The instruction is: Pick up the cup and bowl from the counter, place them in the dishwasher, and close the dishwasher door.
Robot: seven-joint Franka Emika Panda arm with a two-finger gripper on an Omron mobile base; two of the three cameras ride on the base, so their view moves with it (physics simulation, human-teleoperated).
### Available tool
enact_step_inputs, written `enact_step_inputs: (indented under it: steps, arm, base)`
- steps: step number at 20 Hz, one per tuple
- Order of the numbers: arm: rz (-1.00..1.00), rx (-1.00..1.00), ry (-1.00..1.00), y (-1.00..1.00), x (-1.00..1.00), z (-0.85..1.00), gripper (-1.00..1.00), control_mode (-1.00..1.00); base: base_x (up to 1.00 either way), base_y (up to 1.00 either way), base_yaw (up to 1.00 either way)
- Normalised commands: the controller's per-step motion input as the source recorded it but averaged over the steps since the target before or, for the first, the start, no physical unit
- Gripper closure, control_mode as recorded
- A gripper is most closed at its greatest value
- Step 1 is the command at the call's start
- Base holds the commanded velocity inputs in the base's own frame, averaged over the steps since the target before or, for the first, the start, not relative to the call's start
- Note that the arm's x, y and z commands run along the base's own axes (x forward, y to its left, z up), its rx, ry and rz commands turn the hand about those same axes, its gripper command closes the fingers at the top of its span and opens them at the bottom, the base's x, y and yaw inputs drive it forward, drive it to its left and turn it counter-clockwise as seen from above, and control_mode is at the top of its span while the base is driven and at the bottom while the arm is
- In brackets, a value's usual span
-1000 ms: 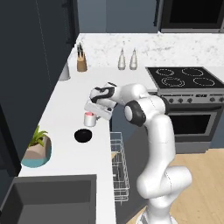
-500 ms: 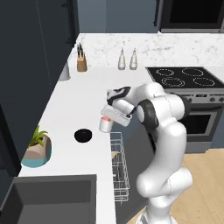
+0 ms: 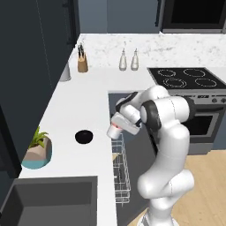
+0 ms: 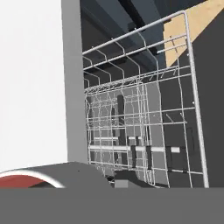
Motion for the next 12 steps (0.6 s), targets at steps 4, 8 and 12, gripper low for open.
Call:
enact_step_inputs:
  steps: [4, 8, 12]
  arm:
    - [0.00, 0.00, -0.02, -0.57, 0.00, -0.69, 1.00, -1.00]
    - [0.00, 0.00, -0.01, -0.51, 0.00, -0.92, 1.00, -1.00]
    - [0.00, 0.00, -0.04, -0.62, 0.00, -0.92, 1.00, -1.00]
  base:
    - [0.00, 0.00, 0.00]
    - [0.00, 0.00, 0.00]
    - [0.00, 0.00, 0.00]
